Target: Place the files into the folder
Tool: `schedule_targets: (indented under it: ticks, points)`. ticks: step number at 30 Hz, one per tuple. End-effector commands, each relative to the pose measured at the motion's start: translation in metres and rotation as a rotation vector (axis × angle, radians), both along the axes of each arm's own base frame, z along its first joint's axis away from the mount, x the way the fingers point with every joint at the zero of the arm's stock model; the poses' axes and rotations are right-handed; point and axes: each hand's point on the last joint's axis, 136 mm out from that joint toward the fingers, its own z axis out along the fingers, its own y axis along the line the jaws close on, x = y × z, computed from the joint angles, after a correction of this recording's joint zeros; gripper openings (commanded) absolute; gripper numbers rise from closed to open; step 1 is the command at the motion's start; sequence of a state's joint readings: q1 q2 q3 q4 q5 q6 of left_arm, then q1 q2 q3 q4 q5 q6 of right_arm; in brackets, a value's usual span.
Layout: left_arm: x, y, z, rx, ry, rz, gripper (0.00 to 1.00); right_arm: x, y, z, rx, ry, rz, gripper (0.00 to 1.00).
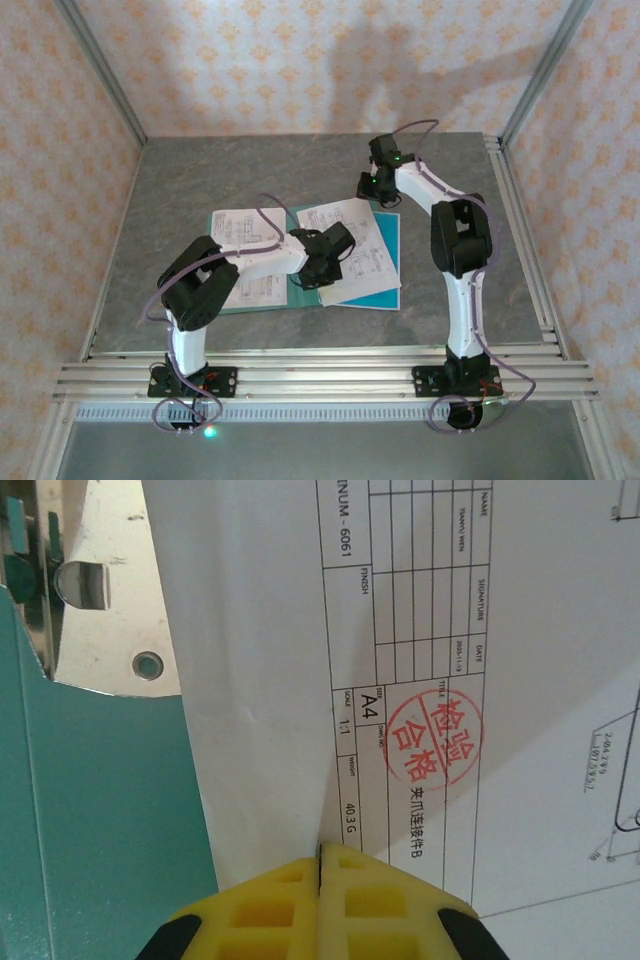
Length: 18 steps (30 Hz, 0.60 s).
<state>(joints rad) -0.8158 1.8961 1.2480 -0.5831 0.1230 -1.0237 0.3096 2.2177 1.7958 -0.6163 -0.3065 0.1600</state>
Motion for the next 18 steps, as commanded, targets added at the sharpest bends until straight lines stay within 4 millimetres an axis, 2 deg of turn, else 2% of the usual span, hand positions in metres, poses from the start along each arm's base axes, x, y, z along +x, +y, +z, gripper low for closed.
schedule_targets:
  ticks: [1, 11, 12, 13, 18]
  points:
    - [-0.004, 0.011, -0.007, 0.046, 0.015, 0.010, 0.00, 0.001, -0.013, -0.002, -0.126, -0.012, 0.073, 0.35]
    - [-0.006, 0.013, -0.010, 0.049, 0.023, 0.013, 0.00, 0.004, 0.003, -0.013, -0.106, 0.021, 0.197, 0.35]
    - [-0.008, 0.015, -0.020, 0.069, 0.042, 0.014, 0.00, 0.004, 0.005, -0.015, -0.098, 0.027, 0.203, 0.35]
    - [-0.009, 0.015, -0.021, 0.072, 0.044, 0.014, 0.00, 0.004, 0.007, -0.018, -0.087, 0.039, 0.209, 0.35]
    - [-0.009, 0.016, -0.024, 0.071, 0.046, 0.021, 0.00, 0.003, 0.004, -0.026, -0.102, 0.057, 0.197, 0.35]
